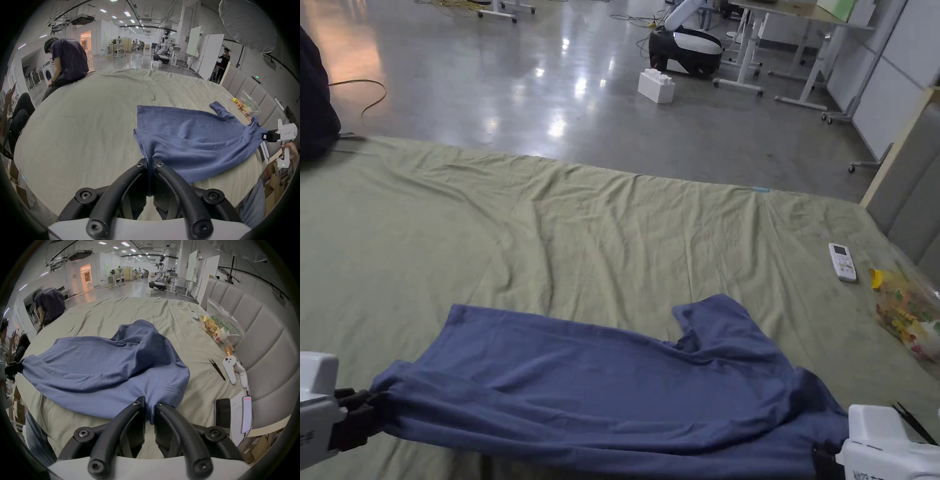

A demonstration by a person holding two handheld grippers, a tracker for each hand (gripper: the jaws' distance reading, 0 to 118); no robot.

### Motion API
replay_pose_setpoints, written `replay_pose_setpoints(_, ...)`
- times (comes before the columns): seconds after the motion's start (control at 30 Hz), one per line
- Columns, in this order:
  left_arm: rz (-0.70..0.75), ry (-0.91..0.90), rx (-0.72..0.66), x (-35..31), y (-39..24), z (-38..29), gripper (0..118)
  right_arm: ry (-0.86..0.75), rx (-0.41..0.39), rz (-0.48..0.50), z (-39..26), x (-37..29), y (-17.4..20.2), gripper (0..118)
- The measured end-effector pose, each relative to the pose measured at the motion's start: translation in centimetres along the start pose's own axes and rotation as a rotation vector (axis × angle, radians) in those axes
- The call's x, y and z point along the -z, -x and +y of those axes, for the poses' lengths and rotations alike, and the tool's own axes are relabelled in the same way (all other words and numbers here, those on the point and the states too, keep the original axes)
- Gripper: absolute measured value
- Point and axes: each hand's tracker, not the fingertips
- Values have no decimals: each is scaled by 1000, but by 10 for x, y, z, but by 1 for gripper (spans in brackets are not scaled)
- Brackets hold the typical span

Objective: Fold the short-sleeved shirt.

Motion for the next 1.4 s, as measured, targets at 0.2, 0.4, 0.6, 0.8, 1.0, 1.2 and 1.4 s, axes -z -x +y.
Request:
replay_pose_setpoints(0.2,-7,24,-23,-24,2,-38,6,76,7,17,-39,-21,1,10)
replay_pose_setpoints(0.4,4,110,-28,-23,-8,-85,6,168,24,11,-104,1,6,10)
replay_pose_setpoints(0.6,46,213,-32,17,0,-130,6,213,24,-23,-146,35,25,10)
replay_pose_setpoints(0.8,43,194,-91,28,9,-135,7,178,15,-60,-142,30,30,38)
replay_pose_setpoints(1.0,120,84,-3,15,-6,-115,67,6,-22,-177,-117,-10,35,87)
replay_pose_setpoints(1.2,104,-154,36,4,-50,-68,68,-358,11,-123,-75,-30,66,94)
replay_pose_setpoints(1.4,142,-441,55,-11,-99,-23,67,-663,92,-101,-38,-32,98,67)
